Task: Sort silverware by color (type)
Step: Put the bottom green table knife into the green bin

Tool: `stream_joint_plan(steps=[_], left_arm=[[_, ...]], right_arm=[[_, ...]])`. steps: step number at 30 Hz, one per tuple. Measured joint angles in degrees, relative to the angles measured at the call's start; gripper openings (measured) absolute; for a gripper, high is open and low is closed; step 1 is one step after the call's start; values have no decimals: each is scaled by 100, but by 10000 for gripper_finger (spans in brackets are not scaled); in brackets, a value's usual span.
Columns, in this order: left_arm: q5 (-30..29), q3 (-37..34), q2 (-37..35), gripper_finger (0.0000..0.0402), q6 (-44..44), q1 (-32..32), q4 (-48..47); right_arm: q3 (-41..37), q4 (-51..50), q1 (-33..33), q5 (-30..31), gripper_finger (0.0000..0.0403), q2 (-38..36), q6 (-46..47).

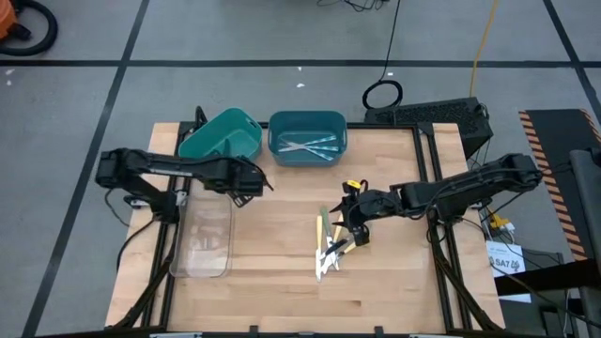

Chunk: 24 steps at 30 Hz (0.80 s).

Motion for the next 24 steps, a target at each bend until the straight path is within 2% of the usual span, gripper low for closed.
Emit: stream_joint_plan(steps=[12, 24], left_arm=[[-13, -4, 737, 253, -298, 391, -319], [-205, -137, 742, 252, -538, 647, -587]], right_arm=[[0, -256, -3, -20, 153, -4, -174], [0, -269, -3, -20, 153, -4, -201]])
